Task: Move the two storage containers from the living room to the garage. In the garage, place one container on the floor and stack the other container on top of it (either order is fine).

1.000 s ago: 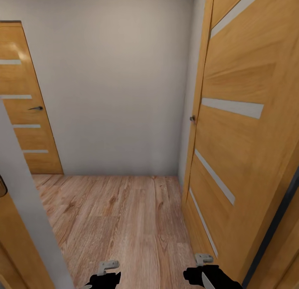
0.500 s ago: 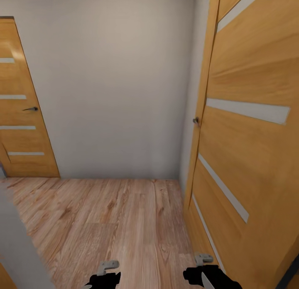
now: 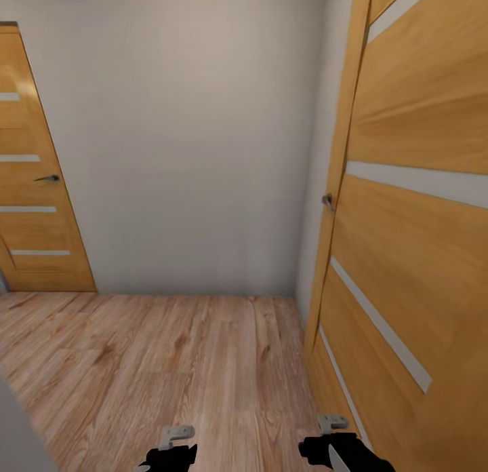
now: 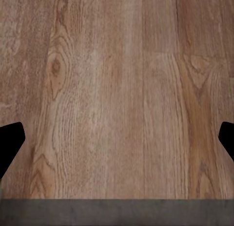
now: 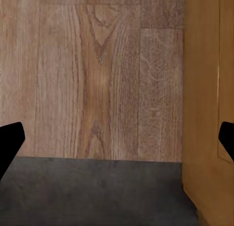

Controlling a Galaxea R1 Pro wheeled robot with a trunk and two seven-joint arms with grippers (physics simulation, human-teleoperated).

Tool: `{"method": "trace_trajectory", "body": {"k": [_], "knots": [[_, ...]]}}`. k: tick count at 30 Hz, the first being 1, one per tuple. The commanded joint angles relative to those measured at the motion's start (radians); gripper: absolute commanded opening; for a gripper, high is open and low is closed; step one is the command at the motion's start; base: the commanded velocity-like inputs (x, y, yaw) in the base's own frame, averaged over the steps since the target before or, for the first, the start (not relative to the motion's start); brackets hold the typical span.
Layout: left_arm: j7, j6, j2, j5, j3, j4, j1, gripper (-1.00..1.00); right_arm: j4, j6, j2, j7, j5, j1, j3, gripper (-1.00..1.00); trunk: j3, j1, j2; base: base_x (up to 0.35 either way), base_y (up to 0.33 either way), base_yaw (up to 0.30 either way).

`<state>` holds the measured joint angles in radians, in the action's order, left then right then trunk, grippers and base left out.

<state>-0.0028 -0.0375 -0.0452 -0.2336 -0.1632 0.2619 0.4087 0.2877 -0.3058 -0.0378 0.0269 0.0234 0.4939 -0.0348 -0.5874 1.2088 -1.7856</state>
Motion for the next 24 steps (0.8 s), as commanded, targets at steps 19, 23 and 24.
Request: {"method": "trace_trajectory", "body": {"k": [19, 23, 24], "knots": [[0.0, -0.004, 0.001, -0.01, -0.007, -0.001, 0.001, 1.0, 0.004, -0.006, 0.0, 0.003, 0.003, 0.0, -0.005, 1.0, -0.005, 0.0, 0.0, 0.206, 0.0, 0.047], [0.0, -0.004, 0.0, -0.01, -0.007, -0.001, 0.001, 1.0, 0.004, -0.006, 0.001, 0.004, 0.003, 0.0, -0.005, 1.0, -0.006, 0.0, 0.0, 0.224, 0.0, 0.024], [0.0, -0.004, 0.0, -0.01, -0.007, -0.001, 0.001, 1.0, 0.004, -0.006, 0.001, 0.004, 0.003, 0.0, -0.005, 1.0, -0.006, 0.0, 0.0, 0.254, 0.0, 0.012]]}}
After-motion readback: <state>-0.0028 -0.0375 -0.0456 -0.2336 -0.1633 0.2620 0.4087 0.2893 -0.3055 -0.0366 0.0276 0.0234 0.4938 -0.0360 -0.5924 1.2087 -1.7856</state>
